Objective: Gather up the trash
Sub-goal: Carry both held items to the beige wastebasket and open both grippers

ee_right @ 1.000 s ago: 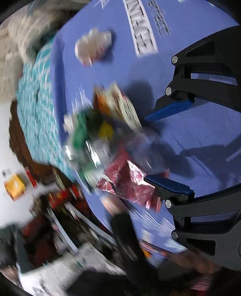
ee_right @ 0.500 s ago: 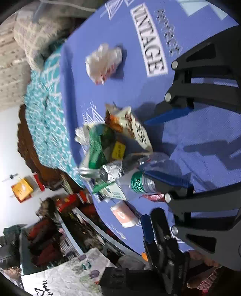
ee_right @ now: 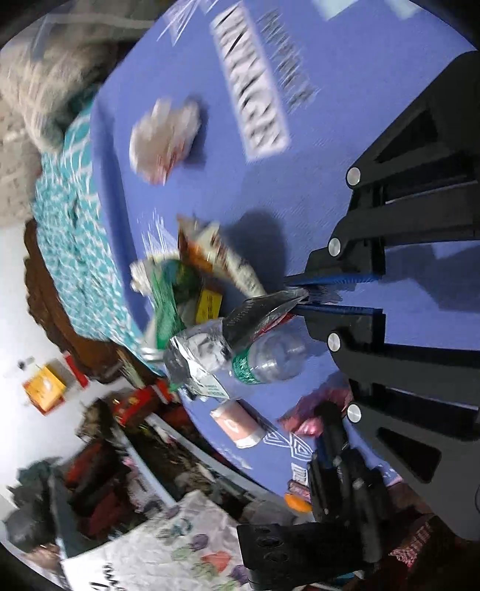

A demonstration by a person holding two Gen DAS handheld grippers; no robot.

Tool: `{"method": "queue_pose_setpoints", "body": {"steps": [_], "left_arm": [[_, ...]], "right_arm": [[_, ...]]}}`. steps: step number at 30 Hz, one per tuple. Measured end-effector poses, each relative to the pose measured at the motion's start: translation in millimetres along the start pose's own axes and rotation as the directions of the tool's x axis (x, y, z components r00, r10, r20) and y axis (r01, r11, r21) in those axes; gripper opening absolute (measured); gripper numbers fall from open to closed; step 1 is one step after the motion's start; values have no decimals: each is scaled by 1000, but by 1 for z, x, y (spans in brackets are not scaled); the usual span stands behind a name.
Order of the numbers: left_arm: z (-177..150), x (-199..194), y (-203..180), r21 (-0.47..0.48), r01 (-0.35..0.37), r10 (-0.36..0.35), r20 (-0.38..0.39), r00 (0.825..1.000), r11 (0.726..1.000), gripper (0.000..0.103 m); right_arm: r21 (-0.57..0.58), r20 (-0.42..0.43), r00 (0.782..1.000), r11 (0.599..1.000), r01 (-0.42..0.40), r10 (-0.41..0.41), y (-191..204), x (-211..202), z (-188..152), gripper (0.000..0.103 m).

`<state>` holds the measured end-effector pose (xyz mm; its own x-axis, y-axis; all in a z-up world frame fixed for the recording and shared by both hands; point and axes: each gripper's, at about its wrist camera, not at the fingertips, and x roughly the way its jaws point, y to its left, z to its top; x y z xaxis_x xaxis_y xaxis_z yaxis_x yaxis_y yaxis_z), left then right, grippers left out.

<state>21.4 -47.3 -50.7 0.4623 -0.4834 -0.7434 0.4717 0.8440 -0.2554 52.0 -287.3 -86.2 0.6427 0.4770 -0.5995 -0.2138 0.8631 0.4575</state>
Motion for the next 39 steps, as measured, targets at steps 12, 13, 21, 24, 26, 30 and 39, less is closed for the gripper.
{"method": "queue_pose_setpoints", "body": {"steps": [12,13,21,24,26,30,39], "left_arm": [[68,62,-132,292,227,-201,-118,972,929,14],[76,74,-145,311,248,-214,-139,967,918,14],[150,193,-299,426,400,-302,-281,911,811,15],[163,235,-337,424,406,-285,-322,903,810,20],[169,260,-357,440,396,-264,-332,906,806,22],[171,294,-375,454,339,-187,-347,919,824,59],[180,258,-334,355,235,-168,-209,963,905,70]], "right_arm": [[327,191,964,938,116,-186,-113,-109,-30,11],[355,211,951,924,139,-224,-129,-123,-30,11],[557,226,858,784,274,-461,-260,-198,-22,11],[576,197,847,757,308,-494,-289,-201,-13,12],[568,176,841,751,337,-511,-299,-198,-6,12],[574,148,845,740,350,-514,-316,-191,0,14],[625,224,808,717,309,-544,-315,-209,-9,94]]}}
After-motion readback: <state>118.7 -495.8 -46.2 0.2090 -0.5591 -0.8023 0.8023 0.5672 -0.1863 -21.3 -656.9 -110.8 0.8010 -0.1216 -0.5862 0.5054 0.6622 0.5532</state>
